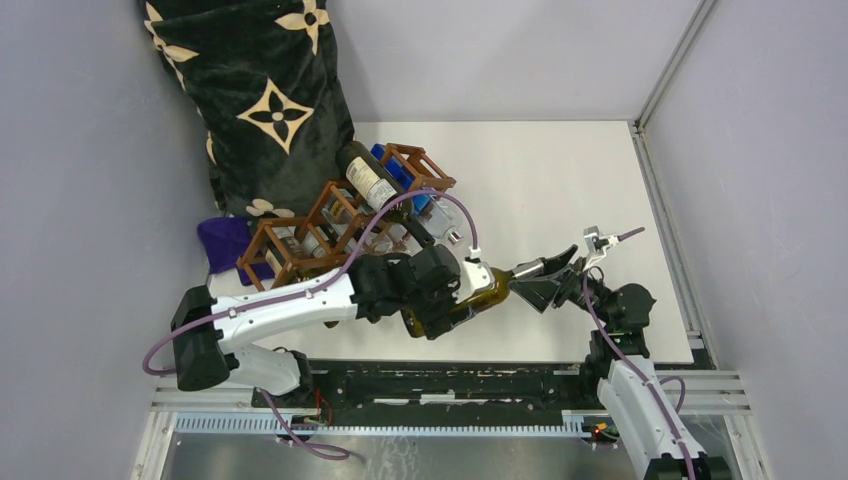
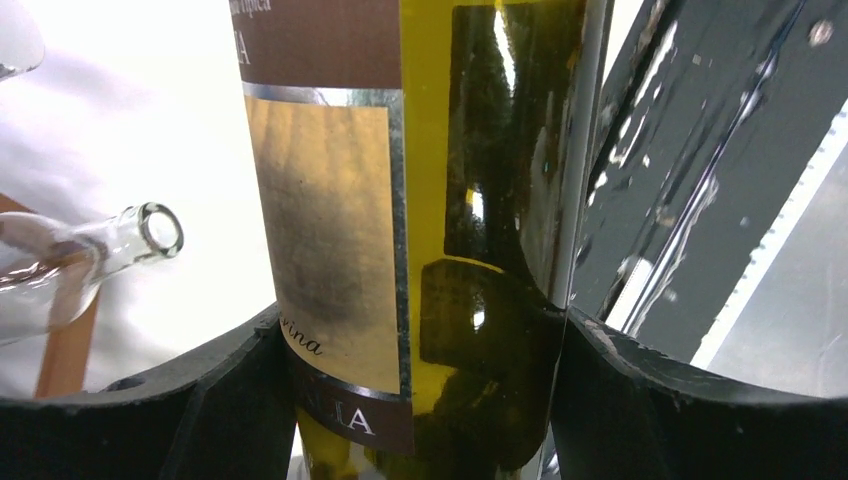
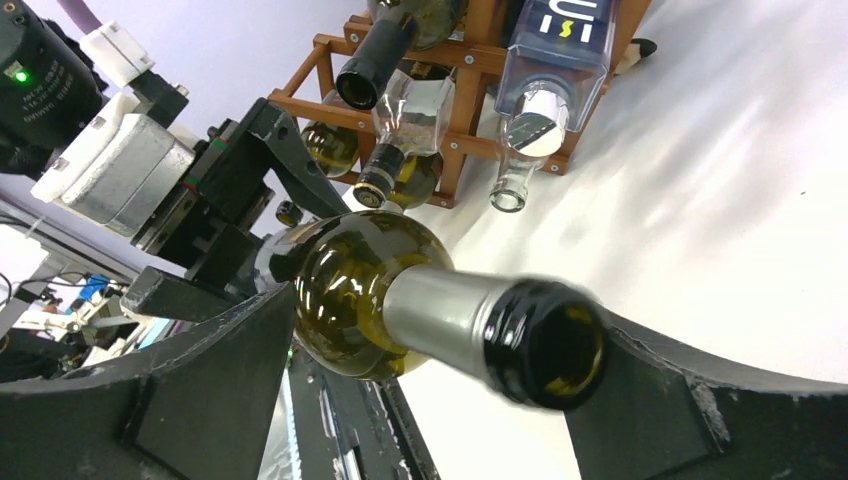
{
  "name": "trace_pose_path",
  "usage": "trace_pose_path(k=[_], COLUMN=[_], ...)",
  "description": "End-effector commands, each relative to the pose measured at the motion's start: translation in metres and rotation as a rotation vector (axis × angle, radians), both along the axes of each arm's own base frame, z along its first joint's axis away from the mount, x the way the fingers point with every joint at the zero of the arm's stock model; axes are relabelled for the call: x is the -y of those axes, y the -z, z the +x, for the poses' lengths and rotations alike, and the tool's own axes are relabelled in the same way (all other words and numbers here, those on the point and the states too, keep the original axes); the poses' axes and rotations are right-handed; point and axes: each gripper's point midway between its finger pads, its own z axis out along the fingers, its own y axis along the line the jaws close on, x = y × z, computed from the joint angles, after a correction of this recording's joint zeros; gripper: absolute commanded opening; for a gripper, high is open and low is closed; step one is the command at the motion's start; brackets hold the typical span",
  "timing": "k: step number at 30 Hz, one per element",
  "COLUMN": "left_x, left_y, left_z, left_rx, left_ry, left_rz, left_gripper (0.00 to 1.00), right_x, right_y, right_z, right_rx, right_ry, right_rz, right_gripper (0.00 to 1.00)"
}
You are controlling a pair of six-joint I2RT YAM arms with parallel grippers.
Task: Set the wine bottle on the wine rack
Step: Pick up the wine bottle from the corner of the board.
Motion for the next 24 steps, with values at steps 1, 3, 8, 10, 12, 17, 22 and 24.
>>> trace_pose_path(k=[1,3,8,10,12,17,22,24], left_x=[-0.01,-0.021,-0.04,-0.047,-0.055,-0.072,-0.082,-0.082], left_y=[-0.046,-0.049,-0.063,-0.068,-0.072,-0.075,-0.075,-0.075], left_z=[0.006,0.004,-0.001,-0.003,-0.006,-0.006,-0.004,-0.004], left_rx=[0.133,0.152,0.191,0.198,0.205,0.234,0.259,0.262], left_ry=[0.109,0.144,0.219,0.241,0.267,0.343,0.415,0.427], left_rz=[-0.023,0.005,0.044,0.058,0.08,0.164,0.241,0.241], left_gripper=[0.02,0.02,0.02,0.02,0.02,0.02,0.02,0.02], right_x=[-0.003,-0.005,-0.011,-0.014,-0.018,-0.027,-0.038,-0.041], right_y=[-0.017,-0.02,-0.032,-0.037,-0.037,-0.032,-0.028,-0.021], right_z=[-0.006,-0.009,-0.018,-0.023,-0.028,-0.029,-0.041,-0.044], right_rx=[0.136,0.158,0.23,0.256,0.268,0.298,0.302,0.277], right_ry=[-0.036,-0.049,-0.102,-0.131,-0.161,-0.219,-0.318,-0.345], right_rz=[-0.038,-0.04,-0.05,-0.057,-0.075,-0.186,-0.265,-0.306], right_gripper=[0.98,0.98,0.98,0.98,0.98,0.98,0.98,0.98])
